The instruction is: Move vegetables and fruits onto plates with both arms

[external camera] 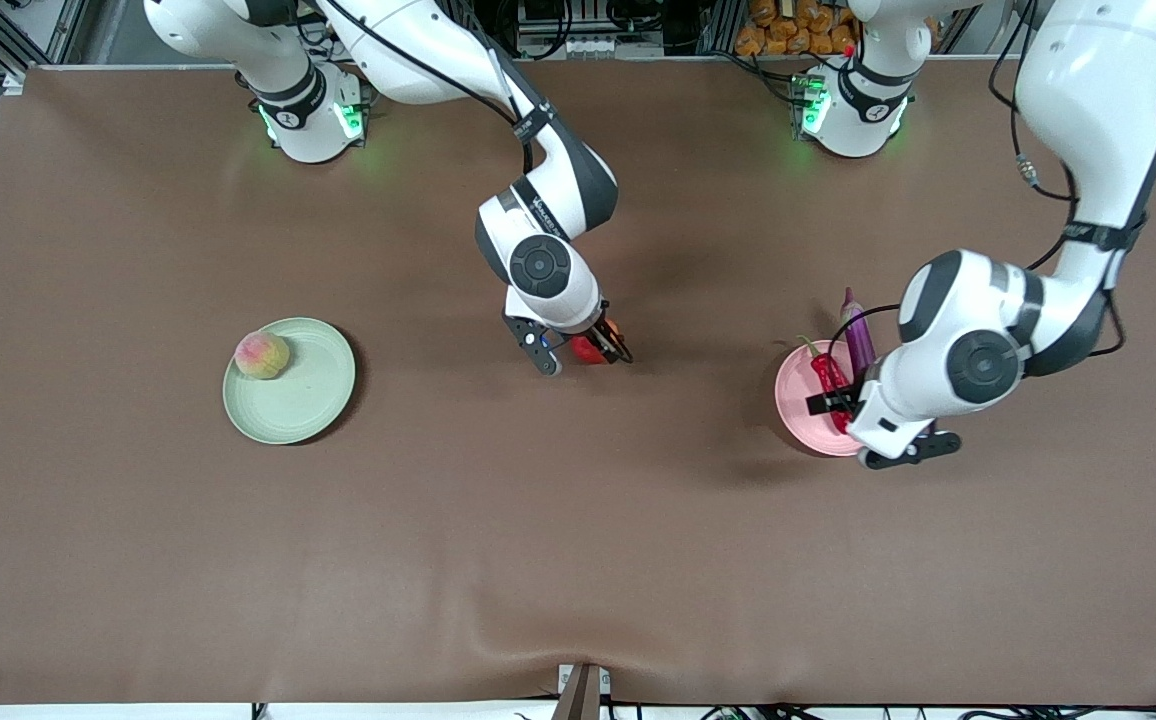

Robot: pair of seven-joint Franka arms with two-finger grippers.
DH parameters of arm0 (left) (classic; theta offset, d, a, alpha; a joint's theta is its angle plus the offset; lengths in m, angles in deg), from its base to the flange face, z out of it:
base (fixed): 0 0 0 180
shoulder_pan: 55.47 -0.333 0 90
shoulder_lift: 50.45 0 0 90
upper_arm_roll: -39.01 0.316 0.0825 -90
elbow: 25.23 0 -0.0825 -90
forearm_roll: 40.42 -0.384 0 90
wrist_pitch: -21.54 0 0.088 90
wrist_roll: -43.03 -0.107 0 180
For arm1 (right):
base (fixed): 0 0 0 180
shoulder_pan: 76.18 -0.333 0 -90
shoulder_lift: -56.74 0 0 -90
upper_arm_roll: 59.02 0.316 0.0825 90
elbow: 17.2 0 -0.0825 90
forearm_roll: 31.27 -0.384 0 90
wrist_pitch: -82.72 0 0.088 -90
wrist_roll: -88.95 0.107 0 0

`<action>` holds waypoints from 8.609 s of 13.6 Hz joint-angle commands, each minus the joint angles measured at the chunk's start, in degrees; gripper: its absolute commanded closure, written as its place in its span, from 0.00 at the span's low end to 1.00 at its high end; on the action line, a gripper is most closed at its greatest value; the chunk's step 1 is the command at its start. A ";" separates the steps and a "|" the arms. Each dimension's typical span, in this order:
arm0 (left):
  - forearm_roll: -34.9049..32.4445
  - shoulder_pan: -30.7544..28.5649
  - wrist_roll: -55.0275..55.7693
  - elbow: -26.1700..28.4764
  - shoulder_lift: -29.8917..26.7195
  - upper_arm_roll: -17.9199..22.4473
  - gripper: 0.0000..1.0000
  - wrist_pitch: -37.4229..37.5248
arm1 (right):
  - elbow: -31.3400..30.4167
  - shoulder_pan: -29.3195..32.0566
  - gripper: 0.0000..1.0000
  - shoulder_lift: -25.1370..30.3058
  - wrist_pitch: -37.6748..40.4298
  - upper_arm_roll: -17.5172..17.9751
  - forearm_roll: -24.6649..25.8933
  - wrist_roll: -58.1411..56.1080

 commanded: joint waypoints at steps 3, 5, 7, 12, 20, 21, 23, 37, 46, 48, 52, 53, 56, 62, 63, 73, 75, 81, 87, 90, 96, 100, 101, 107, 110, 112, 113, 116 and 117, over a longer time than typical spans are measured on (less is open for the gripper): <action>1.04 -1.29 -0.58 -8.40 -8.75 -0.31 0.00 11.15 | 1.50 -0.51 0.00 -3.67 -1.92 -0.85 0.58 -0.38; 0.95 -1.37 -0.93 -11.48 -10.69 -0.23 0.00 15.36 | 1.50 -0.42 0.00 -3.94 -3.85 -0.85 2.78 -4.49; 0.95 -1.37 -1.55 -13.51 -12.88 -0.14 0.00 18.19 | 1.50 -0.33 0.25 -4.03 -4.04 -0.85 2.53 -7.41; 1.13 -1.81 -1.55 -20.10 -14.13 -0.14 0.00 26.80 | 2.63 1.68 1.00 -3.24 -1.68 -1.02 -0.02 -7.59; 12.98 9.50 -16.62 -19.23 -23.78 22.15 0.00 28.83 | 10.11 13.03 1.00 0.97 33.19 -9.95 1.82 -39.19; 13.16 12.57 -21.01 -18.70 -24.66 26.54 0.00 30.84 | 9.15 12.85 1.00 1.59 36.45 -13.21 1.82 -43.67; 14.30 17.94 -25.00 -15.38 -27.29 33.49 0.00 32.00 | 4.69 12.50 1.00 3.25 38.06 -19.10 1.82 -56.04; 14.67 12.23 -25.63 -4.72 -35.92 24.71 0.00 28.22 | -17.58 13.03 0.32 3.26 14.33 -28.01 -0.73 -87.40; 14.48 12.78 -30.02 -6.84 -35.04 28.78 0.00 28.57 | -4.17 19.42 0.00 3.79 31.07 -28.45 -0.90 -87.31; 14.83 11.73 -30.29 -6.92 -35.22 28.78 0.00 28.57 | 2.17 22.59 0.00 3.70 36.72 -28.27 -0.82 -87.31; 15.01 11.37 -30.38 -7.27 -35.48 28.95 0.00 28.75 | 11.84 29.97 0.00 3.79 44.72 -26.44 -0.47 -87.48; 14.92 10.67 -30.29 -7.36 -35.57 29.04 0.00 28.75 | 15.00 32.69 0.00 3.79 46.65 -24.68 -0.20 -87.40; 15.19 10.31 -30.38 -7.27 -35.57 29.13 0.00 28.66 | 21.70 37.19 0.00 4.14 50.01 -22.21 -0.03 -87.48; 15.36 10.40 -30.29 -7.27 -35.40 29.13 0.00 28.66 | 25.84 48.95 0.00 9.49 51.33 -10.72 5.94 -92.65; 15.36 10.40 -30.37 -7.19 -35.40 29.04 0.00 28.66 | 26.54 50.71 0.00 10.28 51.33 -9.39 6.65 -94.41; 15.36 10.58 -30.29 -7.10 -35.04 28.95 0.00 28.48 | 22.96 54.94 0.00 25.83 54.49 4.33 22.74 -76.15; 15.45 10.40 -30.38 -7.10 -35.22 28.95 0.00 28.66 | 15.25 54.60 0.00 32.14 51.61 4.60 23.17 -75.54; 15.45 10.66 -30.90 -7.10 -35.66 28.69 0.00 29.97 | 1.85 55.48 0.00 43.43 47.46 11.97 33.01 -76.41; 15.28 10.67 -29.85 -6.83 -37.24 26.23 0.00 31.73 | -1.21 55.13 0.00 45.17 46.50 11.81 32.67 -79.58; 14.84 10.67 -29.94 -7.01 -37.33 26.05 0.00 32.70 | -4.38 55.30 0.00 47.29 45.36 11.63 32.58 -79.75; 14.57 10.75 -29.41 -7.54 -36.89 24.82 0.00 32.88 | -9.42 54.51 0.00 51.44 40.08 11.54 32.58 -80.19; 13.96 10.58 -29.41 -8.32 -36.45 24.91 0.00 33.31 | -4.84 54.51 0.00 48.71 42.01 11.81 33.02 -80.45; 13.35 10.58 -29.41 -8.85 -36.28 24.82 0.00 33.58 | -4.40 55.03 0.00 48.18 42.02 11.81 32.67 -80.54; 13.25 10.75 -29.41 -9.03 -36.19 24.82 0.00 33.76 | -4.04 55.65 0.00 47.73 42.28 11.98 32.50 -84.92; 13.17 10.75 -29.32 -9.03 -36.27 24.82 0.00 34.72 | -4.04 55.65 0.00 47.73 42.02 11.81 30.83 -84.59; 13.17 10.67 -29.32 -9.03 -36.19 24.82 0.00 34.72 | -4.04 55.31 0.00 47.73 41.93 11.81 30.82 -84.50; 13.17 10.67 -29.32 -9.03 -36.19 24.82 0.00 34.72 | -4.13 55.30 0.00 47.73 41.93 11.81 30.82 -84.50; 13.17 10.67 -29.23 -9.03 -36.10 24.82 0.00 34.72 | -4.04 55.30 0.00 47.73 41.75 11.81 30.82 -84.50; 13.17 10.58 -29.32 -9.03 -36.10 24.82 0.00 34.72 | -4.13 55.30 0.00 47.73 41.75 11.81 30.82 -84.50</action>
